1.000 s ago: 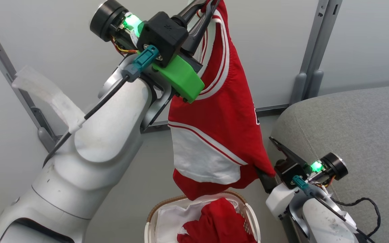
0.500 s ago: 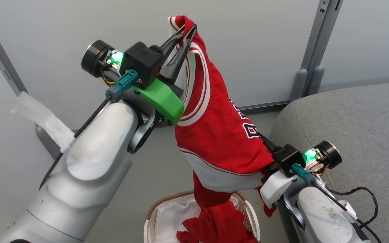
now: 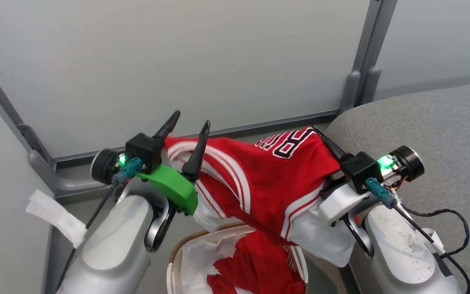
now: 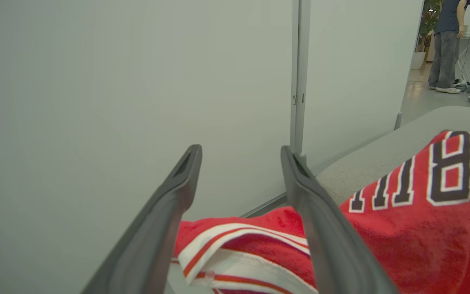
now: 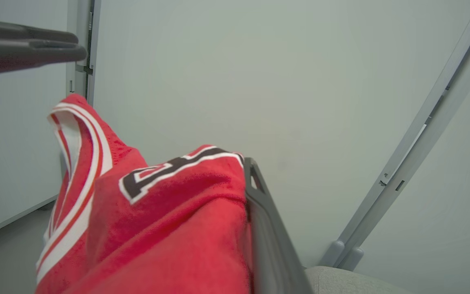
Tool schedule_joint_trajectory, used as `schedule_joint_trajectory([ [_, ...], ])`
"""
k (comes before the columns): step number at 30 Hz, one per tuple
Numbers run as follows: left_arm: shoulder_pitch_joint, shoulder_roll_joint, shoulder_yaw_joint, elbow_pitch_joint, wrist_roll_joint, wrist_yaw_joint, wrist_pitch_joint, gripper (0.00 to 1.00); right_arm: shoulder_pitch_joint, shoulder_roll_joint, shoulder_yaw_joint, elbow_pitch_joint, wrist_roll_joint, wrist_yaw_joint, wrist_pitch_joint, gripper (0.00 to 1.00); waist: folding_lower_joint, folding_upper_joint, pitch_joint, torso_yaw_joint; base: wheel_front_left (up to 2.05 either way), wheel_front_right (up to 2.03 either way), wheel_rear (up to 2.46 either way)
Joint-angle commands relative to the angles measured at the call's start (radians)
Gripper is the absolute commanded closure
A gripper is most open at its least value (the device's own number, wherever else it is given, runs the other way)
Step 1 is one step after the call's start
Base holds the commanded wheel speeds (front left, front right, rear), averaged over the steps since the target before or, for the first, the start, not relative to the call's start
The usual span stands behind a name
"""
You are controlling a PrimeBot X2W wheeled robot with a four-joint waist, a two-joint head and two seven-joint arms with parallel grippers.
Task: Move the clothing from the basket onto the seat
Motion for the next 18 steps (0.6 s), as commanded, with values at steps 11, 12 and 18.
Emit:
schedule_joint_trajectory([
  [11, 0.230, -0.029, 0.080, 0.006, 0.028, -0.013, -0.016, 0.00, -0.008, -0.004, -0.058, -0.071, -0.033, -0.001, -0.001, 1.00, 0.0000, 0.0000, 0.028, -0.041, 0.00, 0.00, 0.00],
  [12, 0.250, -0.035, 0.092, 0.001, 0.036, -0.013, -0.017, 0.00, -0.004, -0.004, -0.066, -0.076, -0.036, -0.001, -0.001, 1.00, 0.0000, 0.0000, 0.029, -0.044, 0.00, 0.00, 0.00],
  [18, 0.329, -0.063, 0.147, -0.037, 0.087, -0.023, -0.017, 0.00, 0.006, -0.004, -0.105, -0.081, -0.048, -0.001, -0.001, 1.00, 0.0000, 0.0000, 0.038, -0.060, 0.00, 0.00, 0.00],
])
